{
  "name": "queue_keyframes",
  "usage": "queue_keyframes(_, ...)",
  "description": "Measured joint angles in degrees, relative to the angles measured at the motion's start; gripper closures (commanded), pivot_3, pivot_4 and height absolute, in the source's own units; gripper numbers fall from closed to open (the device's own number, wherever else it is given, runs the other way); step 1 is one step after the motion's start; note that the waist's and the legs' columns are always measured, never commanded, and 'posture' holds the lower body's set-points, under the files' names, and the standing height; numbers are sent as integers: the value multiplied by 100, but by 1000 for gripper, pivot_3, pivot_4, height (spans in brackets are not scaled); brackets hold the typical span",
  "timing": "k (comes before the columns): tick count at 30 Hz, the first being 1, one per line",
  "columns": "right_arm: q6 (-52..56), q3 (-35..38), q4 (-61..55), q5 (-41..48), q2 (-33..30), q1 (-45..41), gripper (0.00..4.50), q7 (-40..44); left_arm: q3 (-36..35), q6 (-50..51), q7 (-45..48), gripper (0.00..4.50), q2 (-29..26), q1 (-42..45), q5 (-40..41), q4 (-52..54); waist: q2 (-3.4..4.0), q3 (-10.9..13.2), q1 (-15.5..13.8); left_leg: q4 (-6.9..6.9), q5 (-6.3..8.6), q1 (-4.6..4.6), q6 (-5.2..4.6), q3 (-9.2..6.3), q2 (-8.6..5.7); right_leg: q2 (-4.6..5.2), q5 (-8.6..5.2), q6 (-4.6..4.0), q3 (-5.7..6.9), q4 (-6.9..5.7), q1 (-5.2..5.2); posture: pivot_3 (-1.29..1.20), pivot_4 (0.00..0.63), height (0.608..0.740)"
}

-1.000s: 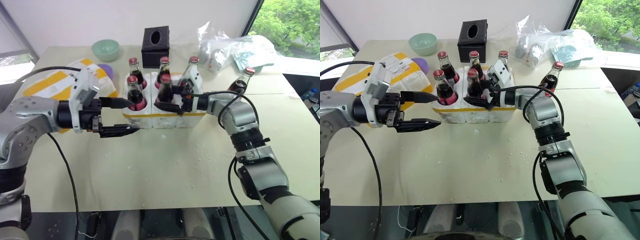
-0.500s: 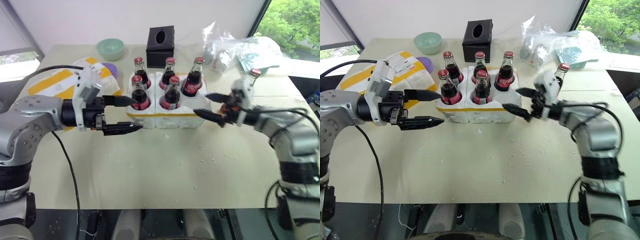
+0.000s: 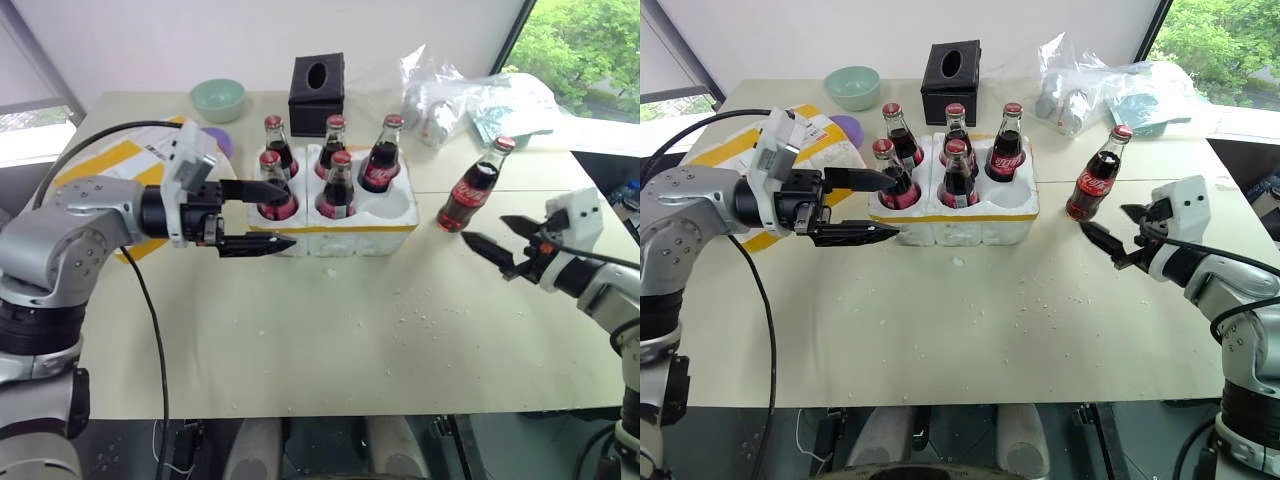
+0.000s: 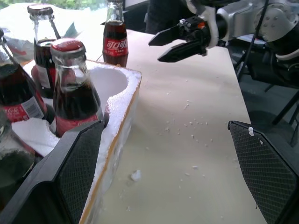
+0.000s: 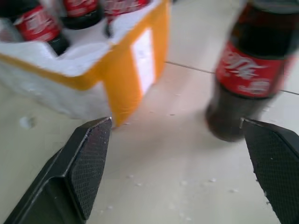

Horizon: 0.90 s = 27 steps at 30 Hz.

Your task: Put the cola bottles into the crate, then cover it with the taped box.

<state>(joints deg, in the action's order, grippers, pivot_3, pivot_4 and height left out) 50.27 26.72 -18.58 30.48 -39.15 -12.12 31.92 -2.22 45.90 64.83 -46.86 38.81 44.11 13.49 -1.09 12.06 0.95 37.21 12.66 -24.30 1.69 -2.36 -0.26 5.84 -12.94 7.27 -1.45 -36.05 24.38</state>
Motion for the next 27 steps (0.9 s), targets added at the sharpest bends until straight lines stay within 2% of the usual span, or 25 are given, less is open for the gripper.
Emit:
queue_keyframes(9, -843, -487, 1365, -447, 444, -1034, 21, -551, 99, 6, -20, 0, 14, 18, -50, 22, 0, 0, 18, -2, 0, 1, 0, 0, 0, 0, 8, 14, 0, 0, 0, 0, 150, 737)
queue_keyframes(23, -2264, -1328, 3983, -1103, 785, -2507, 21, -373, -161, 167, -321, 0, -143, -230, 77, 349, 2, 1, 32, -8, 0, 2, 0, -1, 0, -1, 10, 18, 0, 0, 1, 0, 150, 737)
queue_keyframes(24, -2329, -1327, 4082, -1118, 797, -2546, 523, -369, -170, 197, -341, 0, -148, -242, 101, 368, 2, 1, 29, -8, 0, 2, 0, -1, 0, -1, 10, 18, 0, 0, 1, 0, 150, 737)
queue_keyframes(27, -2480, -1324, 4264, -1146, 829, -2635, 1650, -357, -230, 238, -397, 0, -175, -293, 157, 421, 2, 1, 25, -9, 0, 1, 0, -1, 0, -1, 10, 18, 0, 1, 1, 0, 150, 737)
